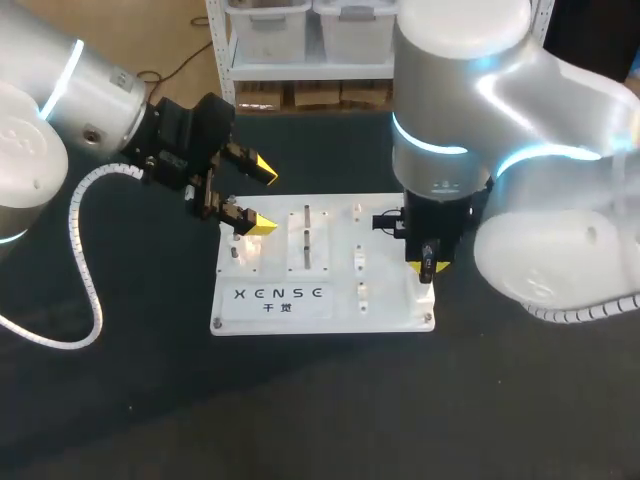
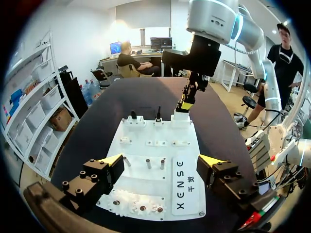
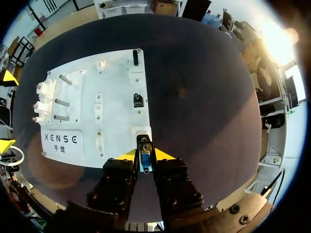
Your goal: Insert the USB connector, Ethernet cable, and multi-pin plug into their matching sockets one by one.
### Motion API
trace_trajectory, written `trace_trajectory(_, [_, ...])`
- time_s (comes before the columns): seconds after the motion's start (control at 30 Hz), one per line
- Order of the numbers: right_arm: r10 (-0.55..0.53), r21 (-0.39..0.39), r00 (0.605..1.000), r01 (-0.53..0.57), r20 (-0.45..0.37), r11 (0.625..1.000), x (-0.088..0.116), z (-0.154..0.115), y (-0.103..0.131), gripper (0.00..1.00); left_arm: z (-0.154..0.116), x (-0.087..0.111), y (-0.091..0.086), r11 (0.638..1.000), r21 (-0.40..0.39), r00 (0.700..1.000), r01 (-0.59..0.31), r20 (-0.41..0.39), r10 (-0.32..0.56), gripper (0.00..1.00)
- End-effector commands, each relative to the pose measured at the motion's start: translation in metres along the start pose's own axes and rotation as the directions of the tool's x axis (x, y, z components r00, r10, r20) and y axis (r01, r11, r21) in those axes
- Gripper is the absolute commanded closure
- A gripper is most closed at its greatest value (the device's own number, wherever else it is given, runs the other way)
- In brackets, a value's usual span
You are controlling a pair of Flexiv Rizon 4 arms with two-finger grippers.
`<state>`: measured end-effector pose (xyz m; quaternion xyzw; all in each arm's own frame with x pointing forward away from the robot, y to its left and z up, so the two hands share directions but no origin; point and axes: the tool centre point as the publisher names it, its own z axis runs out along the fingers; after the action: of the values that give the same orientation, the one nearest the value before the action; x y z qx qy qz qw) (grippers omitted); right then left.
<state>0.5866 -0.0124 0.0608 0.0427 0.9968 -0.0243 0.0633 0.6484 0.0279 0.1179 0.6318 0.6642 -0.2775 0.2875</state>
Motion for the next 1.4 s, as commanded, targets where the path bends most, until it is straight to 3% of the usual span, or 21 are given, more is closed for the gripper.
trace_trajectory(0.03, [-0.004, 0.012, 0.999, 0.005, -0.047, 1.0, -0.006, 0.054, 0.006, 1.0, 0.001, 0.001, 0.001, 1.0, 0.001, 1.0, -0.001, 0.001, 0.001, 0.0])
trace_trajectory(0.43, [-0.004, 0.041, 0.994, 0.008, -0.108, 0.999, -0.006, 0.084, 0.0, 1.0, 0.001, 0.001, 0.001, 1.0, 0.001, 1.0, -0.001, 0.001, 0.001, 0.0])
trace_trajectory(0.63, [-0.002, 0.038, 0.995, 0.006, -0.102, 0.999, -0.004, 0.078, -0.002, 1.0, 0.001, 0.001, 0.001, 1.0, 0.001, 1.0, -0.001, 0.001, 0.001, 0.0])
trace_trajectory(0.67, [0.001, 0.038, 0.996, 0.002, -0.092, 0.999, -0.005, 0.074, -0.002, 0.89, 0.001, 0.001, 0.001, 1.0, 0.001, 1.0, -0.001, 0.001, 0.001, 0.0])
trace_trajectory(0.7, [0.006, 0.037, 0.997, -0.003, -0.082, 0.999, -0.006, 0.071, -0.003, 0.65, 0.001, 0.001, 0.001, 1.0, 0.001, 1.0, -0.001, 0.001, 0.001, 0.0])
trace_trajectory(0.73, [0.012, 0.034, 0.997, -0.009, -0.07, 0.999, -0.009, 0.066, -0.003, 0.17, 0.001, 0.001, 0.001, 1.0, 0.001, 1.0, -0.001, 0.001, 0.001, 0.0])
trace_trajectory(0.77, [0.013, 0.016, 0.998, -0.012, -0.056, 1.0, -0.011, 0.059, -0.004, 0.0, 0.001, 0.001, 0.001, 1.0, 0.001, 1.0, -0.001, 0.001, 0.001, 0.0])
trace_trajectory(1.07, [0.017, -0.021, 0.999, -0.017, 0.04, 1.0, -0.034, 0.013, -0.007, 0.0, 0.001, 0.001, 0.001, 1.0, 0.001, 1.0, -0.001, 0.001, 0.001, 0.0])
trace_trajectory(1.4, [0.034, -0.011, 0.996, -0.033, 0.086, 0.999, -0.04, -0.016, -0.004, 0.0, 0.001, 0.001, 0.001, 1.0, 0.001, 1.0, -0.001, 0.001, 0.001, 0.0])
